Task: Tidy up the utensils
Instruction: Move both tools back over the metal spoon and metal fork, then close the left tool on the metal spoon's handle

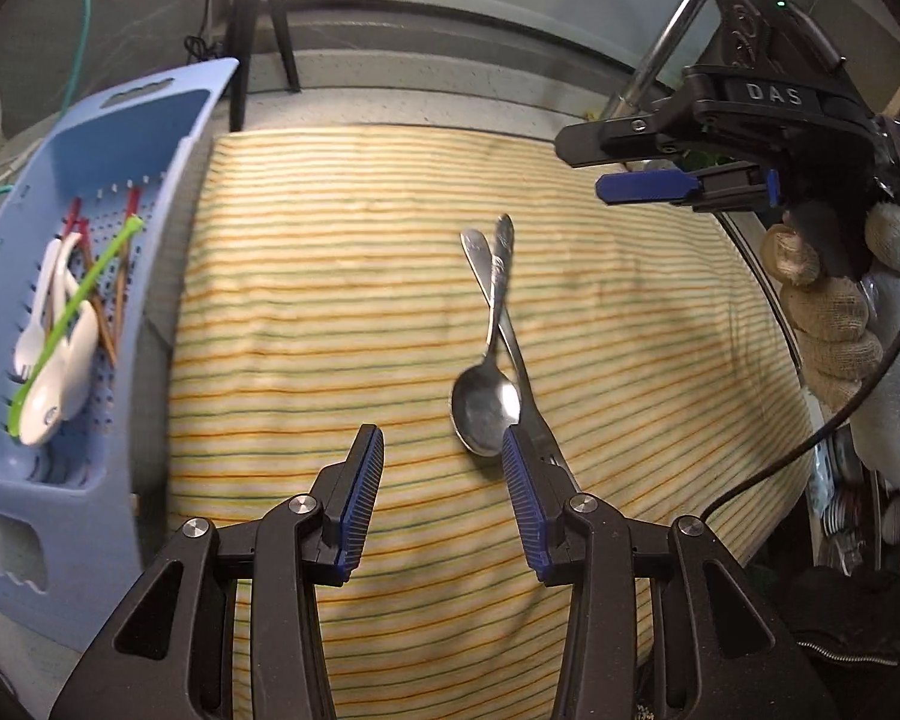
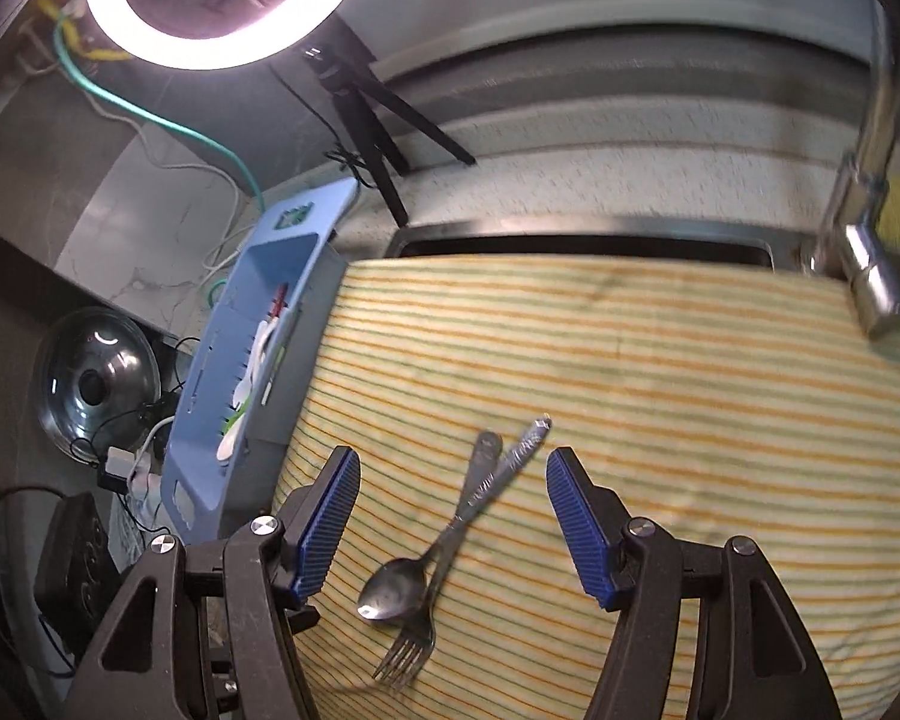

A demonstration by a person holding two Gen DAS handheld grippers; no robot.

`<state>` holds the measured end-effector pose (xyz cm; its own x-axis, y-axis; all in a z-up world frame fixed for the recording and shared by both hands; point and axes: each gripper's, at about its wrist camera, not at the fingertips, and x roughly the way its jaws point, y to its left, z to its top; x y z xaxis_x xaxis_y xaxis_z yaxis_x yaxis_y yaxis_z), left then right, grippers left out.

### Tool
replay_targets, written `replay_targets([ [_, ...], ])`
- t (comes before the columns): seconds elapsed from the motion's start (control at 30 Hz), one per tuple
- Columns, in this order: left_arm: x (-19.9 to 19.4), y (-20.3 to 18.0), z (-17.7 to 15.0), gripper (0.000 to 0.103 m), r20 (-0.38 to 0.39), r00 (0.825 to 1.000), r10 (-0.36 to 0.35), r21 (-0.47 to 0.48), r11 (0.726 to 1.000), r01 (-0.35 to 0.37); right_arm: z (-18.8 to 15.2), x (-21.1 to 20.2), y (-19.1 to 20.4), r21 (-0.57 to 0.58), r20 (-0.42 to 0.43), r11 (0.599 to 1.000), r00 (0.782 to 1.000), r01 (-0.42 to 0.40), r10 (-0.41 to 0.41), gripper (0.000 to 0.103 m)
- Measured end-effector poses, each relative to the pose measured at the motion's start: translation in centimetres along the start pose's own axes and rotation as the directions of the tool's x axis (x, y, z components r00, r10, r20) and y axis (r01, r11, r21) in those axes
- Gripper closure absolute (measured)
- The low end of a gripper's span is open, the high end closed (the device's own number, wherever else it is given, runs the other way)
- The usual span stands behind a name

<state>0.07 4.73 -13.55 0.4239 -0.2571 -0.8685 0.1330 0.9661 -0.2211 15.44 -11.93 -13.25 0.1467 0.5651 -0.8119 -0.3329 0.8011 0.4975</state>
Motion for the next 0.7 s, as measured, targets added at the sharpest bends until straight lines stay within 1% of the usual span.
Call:
replay_targets([
  [0.03, 0.3, 0.0, 0.0, 0.063, -0.006, 1.000, -0.001, 0.001, 1.000, 0.001, -0.2, 0.5, -0.6, 0.026, -0.013, 1.000, 1.000, -0.006, 0.007, 0.043],
  [0.1, 0.7, -0.2, -0.1, 0.063, -0.014, 1.000, 0.003, 0.005, 1.000, -0.003, -0.5, 1.4, -1.2, 0.058, -0.036, 0.998, 0.999, -0.018, 0.021, 0.051],
  [0.23, 1.6, -0.4, -0.1, 0.063, -0.032, 0.999, 0.003, 0.004, 1.000, -0.003, -0.8, 3.1, -1.9, 0.088, -0.072, 0.996, 0.997, -0.020, 0.027, 0.055],
  [0.3, 1.9, -0.3, -0.2, 0.063, -0.039, 0.999, 0.003, 0.009, 1.000, -0.003, -0.9, 3.7, -2.2, 0.103, -0.085, 0.994, 0.996, -0.021, 0.030, 0.061],
  [0.47, 2.8, -1.2, 0.2, 0.063, -0.048, 0.999, 0.013, 0.044, 0.999, -0.010, -1.0, 5.0, -2.7, 0.143, -0.116, 0.989, 0.992, -0.028, 0.045, 0.068],
  [0.7, 3.9, -2.2, 0.5, 0.063, -0.058, 0.997, 0.048, 0.095, 0.995, -0.042, -1.1, 6.2, -2.9, 0.175, -0.141, 0.983, 0.987, -0.052, 0.077, 0.075],
])
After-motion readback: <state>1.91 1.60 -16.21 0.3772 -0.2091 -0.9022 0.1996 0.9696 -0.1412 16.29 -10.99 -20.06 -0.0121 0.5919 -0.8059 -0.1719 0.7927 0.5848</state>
